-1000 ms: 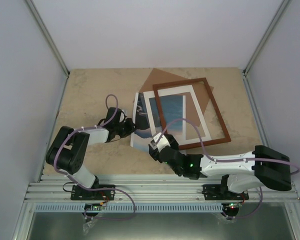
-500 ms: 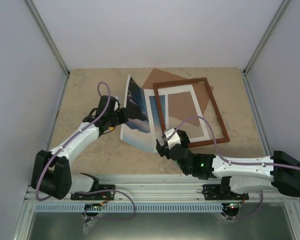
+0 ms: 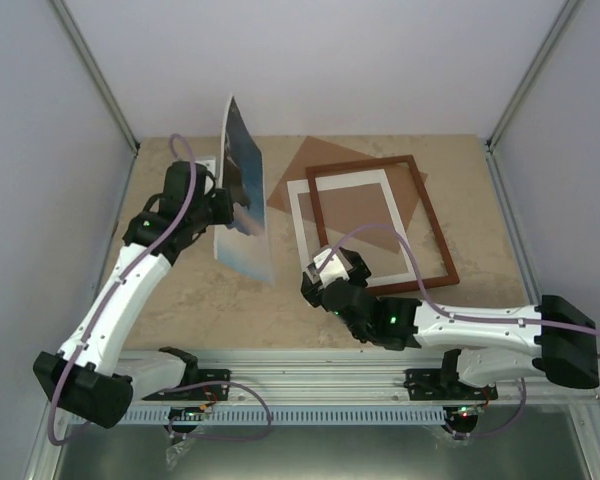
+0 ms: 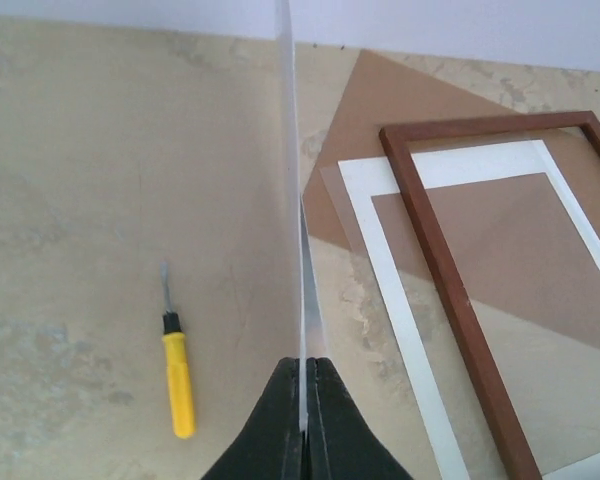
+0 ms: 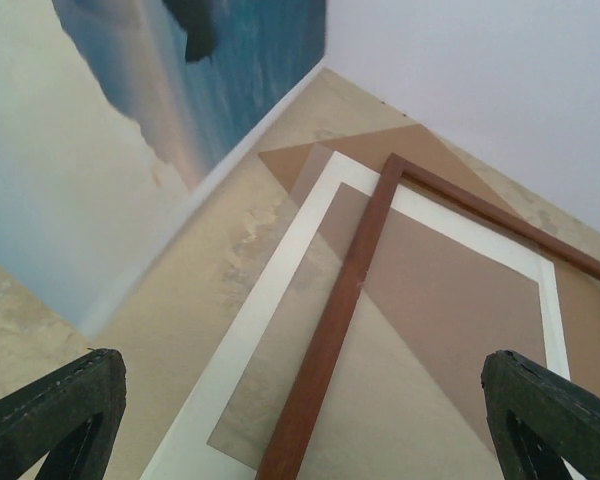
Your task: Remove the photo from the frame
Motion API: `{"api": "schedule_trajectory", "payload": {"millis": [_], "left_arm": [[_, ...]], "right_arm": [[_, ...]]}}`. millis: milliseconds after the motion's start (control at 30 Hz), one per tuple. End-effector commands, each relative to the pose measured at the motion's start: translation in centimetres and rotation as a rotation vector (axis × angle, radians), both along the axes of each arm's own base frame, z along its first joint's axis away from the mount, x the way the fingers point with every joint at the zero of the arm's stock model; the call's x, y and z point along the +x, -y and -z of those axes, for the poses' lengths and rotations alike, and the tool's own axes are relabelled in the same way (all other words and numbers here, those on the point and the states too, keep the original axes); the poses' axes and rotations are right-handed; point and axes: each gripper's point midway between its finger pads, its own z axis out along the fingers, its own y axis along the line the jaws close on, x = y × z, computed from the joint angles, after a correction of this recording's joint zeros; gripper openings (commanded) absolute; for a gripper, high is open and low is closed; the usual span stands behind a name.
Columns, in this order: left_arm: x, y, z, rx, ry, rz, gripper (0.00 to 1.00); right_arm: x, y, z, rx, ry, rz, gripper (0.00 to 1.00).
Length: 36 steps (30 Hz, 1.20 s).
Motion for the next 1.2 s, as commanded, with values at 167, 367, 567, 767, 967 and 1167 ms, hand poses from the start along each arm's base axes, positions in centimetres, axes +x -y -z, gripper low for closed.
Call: {"api": "schedule_trajectory", "payload": {"millis": [167,367,567,767,967,1167], "left_arm": [[-2.4,-0.4,-7.2,0.197,0.19,0.198,0.0],[-3.8,1.4,-9.3,0.227,0.29,0.343,0.0],[-5.6,3.5,-9.2,0.358,0.335,0.46,0.0],[-7.1,4.8,-8.0,0.405,0.371,0.543,0.0],[-8.8,4.9,-7.4,0.499,0.413,0.567,0.0],[-9.8,4.9,-6.9,0.574,0.428,0.58,0.0]], "right_arm": [[-1.3,0.2,-7.6,0.006,0.146,-0.186,0.98],[-2.1,-0.6,-11.7,-0.069,0.242,-0.291,0.98],[-2.6,-0.1,-15.2,-0.167,0.357,-0.349,0.96],[-3.2,0.0,-16.7,-0.295,0.432,-0.418,0.95],[-3.4,-0.6,-17.5,-0.446,0.489,-0.482,0.95],[-2.5,-1.8,-16.5,-0.599,0.488,-0.491,0.95]]}}
